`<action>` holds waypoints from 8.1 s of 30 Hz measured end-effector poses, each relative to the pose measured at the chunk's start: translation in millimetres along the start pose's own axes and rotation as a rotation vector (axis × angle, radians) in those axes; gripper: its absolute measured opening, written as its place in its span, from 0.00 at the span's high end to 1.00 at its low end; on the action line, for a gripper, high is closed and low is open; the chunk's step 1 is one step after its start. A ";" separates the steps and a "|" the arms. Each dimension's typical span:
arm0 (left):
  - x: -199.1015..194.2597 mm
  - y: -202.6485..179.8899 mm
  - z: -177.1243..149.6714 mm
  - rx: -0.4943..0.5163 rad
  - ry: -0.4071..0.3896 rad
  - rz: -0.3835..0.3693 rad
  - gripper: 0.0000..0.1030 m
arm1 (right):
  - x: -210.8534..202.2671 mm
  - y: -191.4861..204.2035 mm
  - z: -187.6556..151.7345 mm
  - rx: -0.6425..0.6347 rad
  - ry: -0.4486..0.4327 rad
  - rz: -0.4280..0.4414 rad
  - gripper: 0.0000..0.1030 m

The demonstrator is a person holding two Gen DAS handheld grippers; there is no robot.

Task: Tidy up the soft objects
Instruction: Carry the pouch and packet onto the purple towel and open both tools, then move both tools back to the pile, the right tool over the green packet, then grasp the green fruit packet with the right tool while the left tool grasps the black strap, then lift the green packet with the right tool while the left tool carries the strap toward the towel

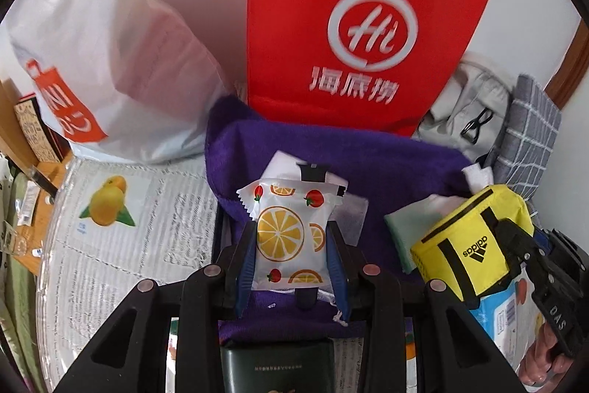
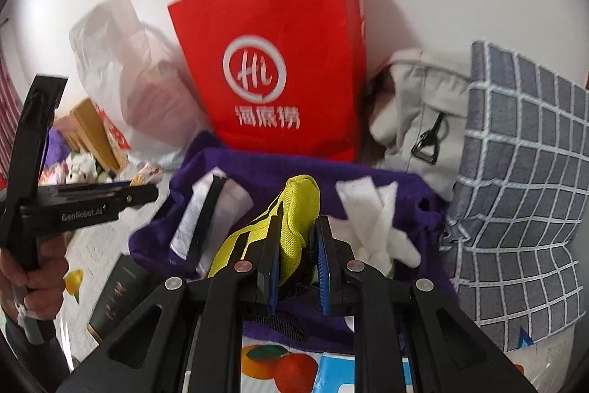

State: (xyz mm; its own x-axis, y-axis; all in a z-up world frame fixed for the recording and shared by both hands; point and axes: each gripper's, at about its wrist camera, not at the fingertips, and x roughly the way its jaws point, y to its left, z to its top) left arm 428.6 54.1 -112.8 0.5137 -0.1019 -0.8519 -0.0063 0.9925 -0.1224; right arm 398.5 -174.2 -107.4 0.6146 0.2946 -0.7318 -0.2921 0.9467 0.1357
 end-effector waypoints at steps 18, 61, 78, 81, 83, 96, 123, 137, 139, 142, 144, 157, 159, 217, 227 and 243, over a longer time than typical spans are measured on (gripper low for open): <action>30.2 -7.7 -7.4 0.039 0.077 -0.004 0.67 | 35.8 -0.1 -14.2 -0.052 0.111 0.041 0.83; 48.7 -30.2 -11.6 0.036 0.175 -0.131 0.51 | -16.9 19.5 -2.8 -0.078 -0.074 -0.032 0.42; -11.4 -50.3 -21.6 0.106 0.029 -0.137 0.51 | -78.6 16.9 -88.4 0.122 0.008 -0.037 0.36; -23.9 -54.3 -24.8 0.120 0.007 -0.149 0.51 | -95.5 22.2 -114.3 0.120 0.024 -0.048 0.36; -33.3 -57.9 -28.7 0.136 -0.012 -0.146 0.51 | -102.2 24.3 -130.4 0.125 0.036 -0.052 0.36; -78.6 -48.9 -102.9 0.185 0.020 -0.144 0.51 | -113.8 57.7 -222.0 0.109 0.101 -0.011 0.42; -102.9 -20.9 -225.3 0.124 0.080 -0.062 0.50 | -111.6 91.9 -286.8 -0.032 0.128 -0.096 0.77; -59.2 -7.0 -241.1 -0.021 0.086 0.008 0.50 | -128.1 12.5 -292.7 0.169 0.074 -0.177 0.77; -52.7 -8.0 -239.2 -0.044 0.085 0.005 0.50 | -128.2 11.1 -293.3 0.167 0.067 -0.186 0.77; -42.0 -9.6 -236.8 -0.075 0.077 0.003 0.51 | -124.8 10.1 -290.9 0.164 0.061 -0.192 0.76; -38.7 -13.6 -234.8 -0.073 0.057 0.036 0.48 | -123.3 8.1 -289.3 0.166 0.060 -0.191 0.75; -23.7 -41.9 -237.6 0.047 0.065 0.114 0.16 | -120.6 3.2 -288.4 0.161 0.031 -0.161 0.67; -28.1 -37.5 -241.9 0.046 0.072 0.118 0.16 | -121.1 1.9 -288.5 0.172 0.029 -0.153 0.67; -89.4 1.7 -242.4 0.017 0.001 0.063 0.81 | -146.6 11.6 -261.7 0.146 0.052 -0.150 0.81; -115.5 7.4 -248.6 -0.009 -0.028 0.034 0.81 | -175.8 19.9 -257.5 0.128 0.008 -0.145 0.81; -160.4 2.0 -233.0 -0.021 -0.113 0.046 0.81 | -207.3 25.8 -222.9 0.106 -0.067 -0.152 0.81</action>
State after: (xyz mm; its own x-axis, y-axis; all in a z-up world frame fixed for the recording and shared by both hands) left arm 146.4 56.6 -95.1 0.6060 -0.0472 -0.7940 -0.0488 0.9942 -0.0963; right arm 100.3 -239.9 -101.1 0.6940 0.1523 -0.7037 -0.1163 0.9882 0.0992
